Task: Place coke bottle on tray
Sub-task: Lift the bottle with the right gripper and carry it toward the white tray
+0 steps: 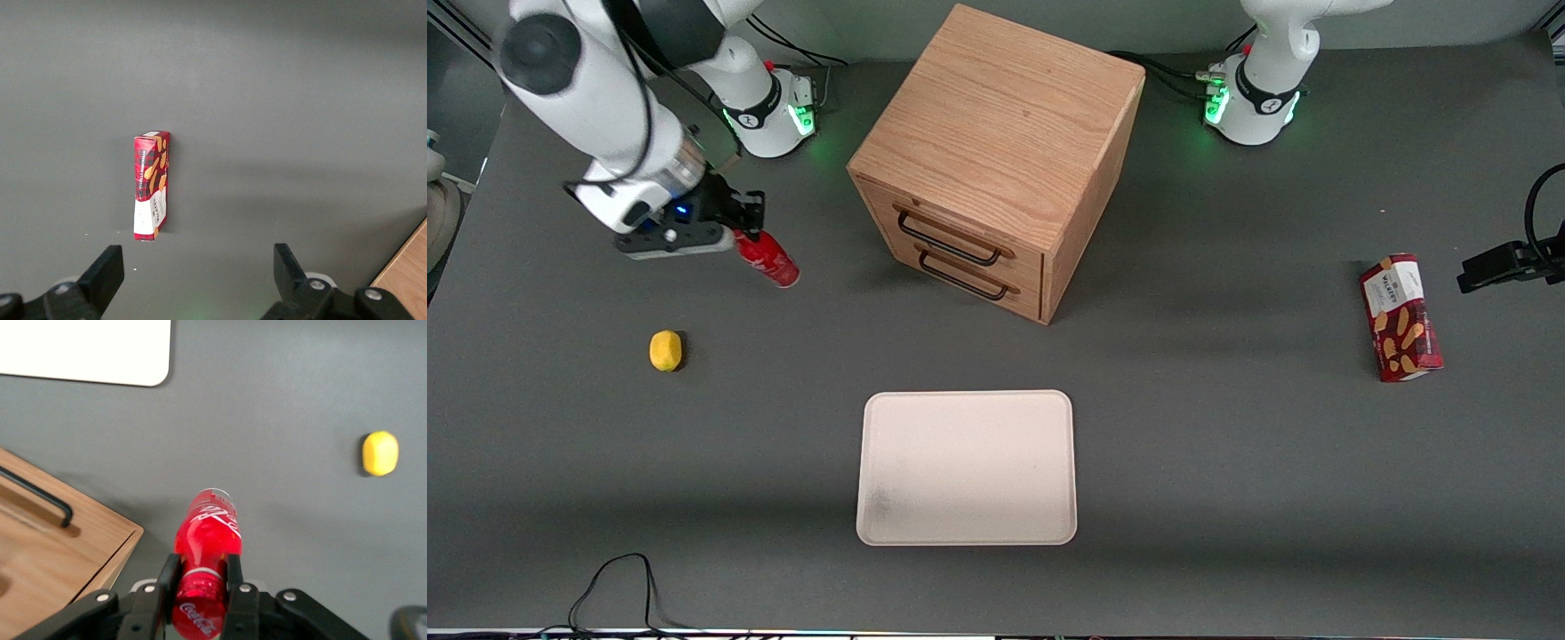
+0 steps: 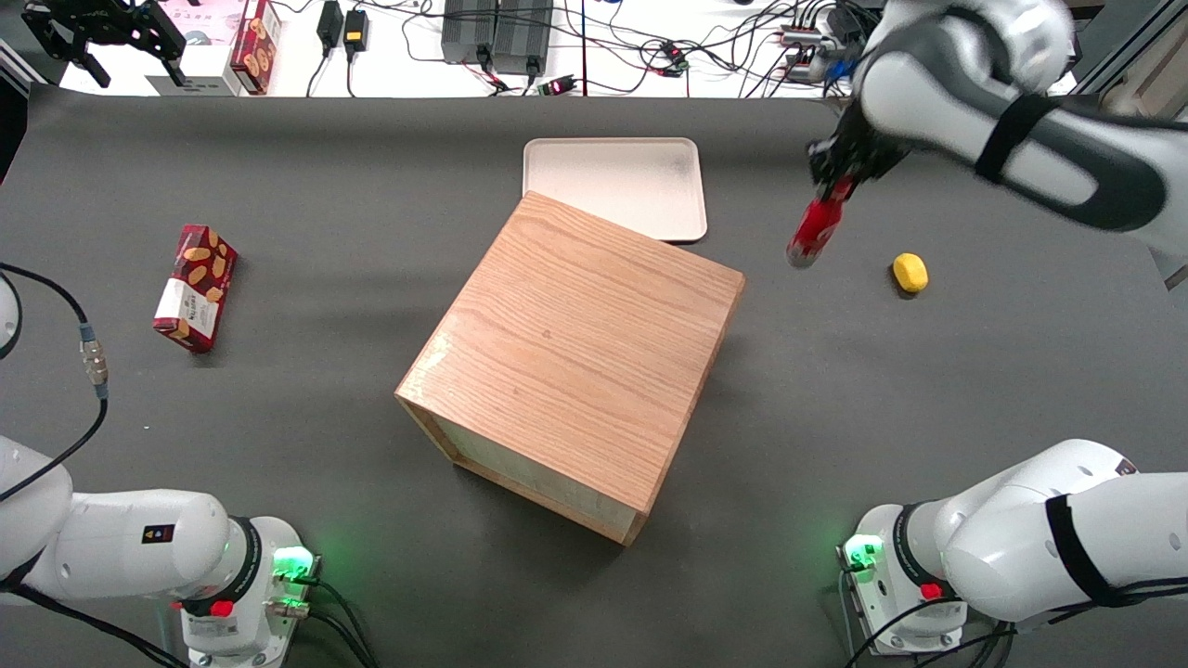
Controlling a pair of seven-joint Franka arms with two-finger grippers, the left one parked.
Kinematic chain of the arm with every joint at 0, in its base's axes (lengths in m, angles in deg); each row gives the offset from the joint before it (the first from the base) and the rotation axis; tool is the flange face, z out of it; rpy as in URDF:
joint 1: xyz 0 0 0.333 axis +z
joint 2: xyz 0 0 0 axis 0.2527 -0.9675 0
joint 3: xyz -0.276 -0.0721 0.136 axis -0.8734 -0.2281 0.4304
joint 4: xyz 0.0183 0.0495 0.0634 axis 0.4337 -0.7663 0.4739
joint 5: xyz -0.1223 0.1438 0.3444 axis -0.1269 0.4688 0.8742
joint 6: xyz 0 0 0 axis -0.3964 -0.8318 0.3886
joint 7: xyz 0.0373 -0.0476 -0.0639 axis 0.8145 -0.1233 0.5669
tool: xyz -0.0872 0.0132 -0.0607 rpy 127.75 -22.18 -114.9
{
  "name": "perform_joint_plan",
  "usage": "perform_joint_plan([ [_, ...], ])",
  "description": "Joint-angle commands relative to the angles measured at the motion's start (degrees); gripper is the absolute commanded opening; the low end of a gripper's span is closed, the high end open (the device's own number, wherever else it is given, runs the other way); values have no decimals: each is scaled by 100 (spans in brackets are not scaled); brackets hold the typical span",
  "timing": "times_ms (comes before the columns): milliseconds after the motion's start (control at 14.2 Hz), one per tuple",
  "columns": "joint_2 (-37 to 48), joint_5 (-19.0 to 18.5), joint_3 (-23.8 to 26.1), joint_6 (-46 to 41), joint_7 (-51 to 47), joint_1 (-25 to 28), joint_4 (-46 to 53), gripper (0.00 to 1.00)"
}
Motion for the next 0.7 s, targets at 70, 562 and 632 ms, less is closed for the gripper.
perform_joint_plan([
  [70,-179,-74,-3,-840,201,-87,1191,4],
  [562,-1740,232,-47,-937,201,-114,3105,3],
  [632,-2040,434,-47,-938,219,-122,3440,2],
])
